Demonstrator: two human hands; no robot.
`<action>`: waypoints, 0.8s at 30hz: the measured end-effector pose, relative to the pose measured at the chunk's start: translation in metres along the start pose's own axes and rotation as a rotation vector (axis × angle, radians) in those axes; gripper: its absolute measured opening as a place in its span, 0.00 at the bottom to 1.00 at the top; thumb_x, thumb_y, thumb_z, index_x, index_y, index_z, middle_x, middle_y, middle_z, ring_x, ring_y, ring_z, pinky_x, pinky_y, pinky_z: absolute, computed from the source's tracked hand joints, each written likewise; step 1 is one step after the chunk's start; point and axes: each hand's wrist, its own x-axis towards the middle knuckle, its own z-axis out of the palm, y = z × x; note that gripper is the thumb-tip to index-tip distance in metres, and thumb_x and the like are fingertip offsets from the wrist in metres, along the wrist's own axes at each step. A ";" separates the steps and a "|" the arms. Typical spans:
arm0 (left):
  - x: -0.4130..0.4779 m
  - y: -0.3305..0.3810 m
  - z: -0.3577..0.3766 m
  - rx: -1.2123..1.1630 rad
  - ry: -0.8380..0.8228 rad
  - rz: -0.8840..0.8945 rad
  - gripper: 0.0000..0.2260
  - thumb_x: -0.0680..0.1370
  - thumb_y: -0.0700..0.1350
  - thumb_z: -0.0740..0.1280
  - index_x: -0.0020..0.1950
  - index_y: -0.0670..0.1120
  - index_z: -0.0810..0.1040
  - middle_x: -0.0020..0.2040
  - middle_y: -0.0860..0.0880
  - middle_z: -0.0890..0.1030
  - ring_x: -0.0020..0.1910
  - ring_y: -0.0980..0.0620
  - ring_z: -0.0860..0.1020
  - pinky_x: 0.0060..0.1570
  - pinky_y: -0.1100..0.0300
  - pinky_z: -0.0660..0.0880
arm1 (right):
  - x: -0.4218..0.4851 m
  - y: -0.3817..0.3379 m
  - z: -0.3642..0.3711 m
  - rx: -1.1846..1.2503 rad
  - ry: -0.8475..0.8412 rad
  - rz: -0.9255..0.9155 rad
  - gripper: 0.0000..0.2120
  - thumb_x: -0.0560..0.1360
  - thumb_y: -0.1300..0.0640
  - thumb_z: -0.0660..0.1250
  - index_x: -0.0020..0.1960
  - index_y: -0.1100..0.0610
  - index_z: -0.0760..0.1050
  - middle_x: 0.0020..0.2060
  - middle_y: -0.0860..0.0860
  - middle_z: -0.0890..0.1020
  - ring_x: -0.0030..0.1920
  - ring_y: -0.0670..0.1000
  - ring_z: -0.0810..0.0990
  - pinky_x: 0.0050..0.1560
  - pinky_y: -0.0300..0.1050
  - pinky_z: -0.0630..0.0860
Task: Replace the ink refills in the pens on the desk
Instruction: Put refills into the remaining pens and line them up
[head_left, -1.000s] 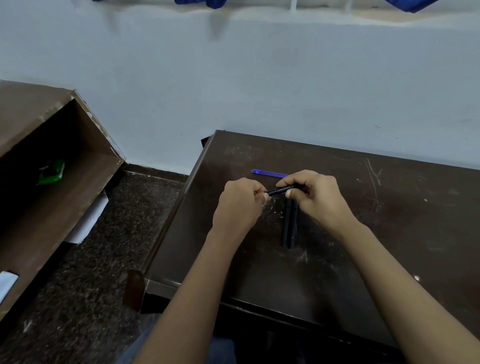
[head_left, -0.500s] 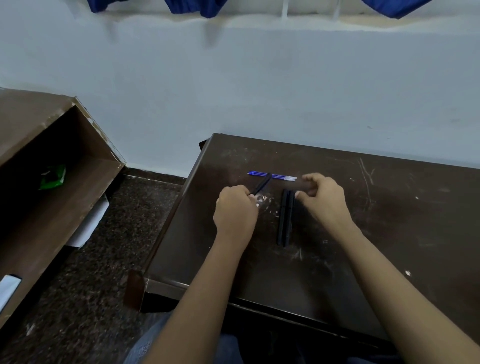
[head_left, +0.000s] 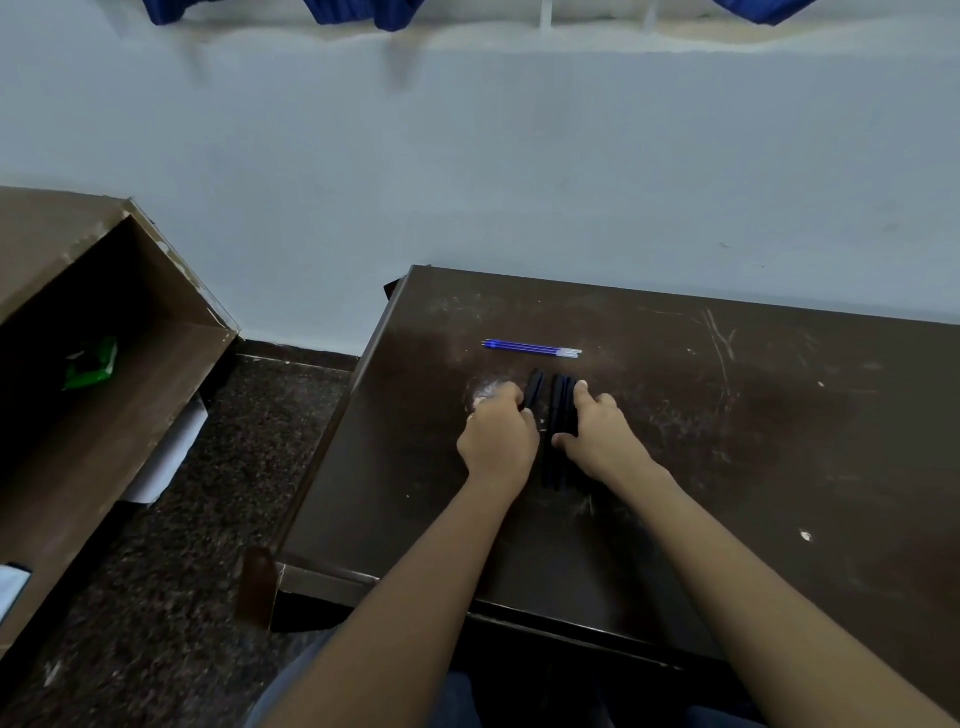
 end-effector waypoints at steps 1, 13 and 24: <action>0.000 -0.001 0.003 0.001 0.002 0.020 0.11 0.79 0.46 0.62 0.61 0.50 0.74 0.55 0.49 0.80 0.55 0.47 0.79 0.45 0.55 0.73 | 0.001 0.001 0.001 -0.005 0.006 -0.007 0.38 0.77 0.57 0.66 0.78 0.61 0.45 0.71 0.63 0.61 0.70 0.61 0.65 0.67 0.49 0.65; 0.007 -0.012 0.003 0.006 -0.082 0.062 0.16 0.80 0.44 0.60 0.68 0.49 0.71 0.63 0.45 0.76 0.62 0.45 0.74 0.55 0.51 0.72 | 0.020 -0.005 0.016 0.023 0.042 -0.058 0.38 0.74 0.58 0.69 0.76 0.61 0.51 0.59 0.61 0.77 0.62 0.60 0.73 0.62 0.52 0.72; 0.011 -0.016 -0.016 0.115 -0.180 0.047 0.19 0.78 0.43 0.65 0.69 0.47 0.69 0.63 0.43 0.73 0.64 0.42 0.72 0.58 0.49 0.72 | 0.025 -0.019 0.028 0.062 0.046 -0.064 0.38 0.74 0.60 0.68 0.77 0.60 0.51 0.60 0.61 0.76 0.62 0.59 0.74 0.62 0.51 0.73</action>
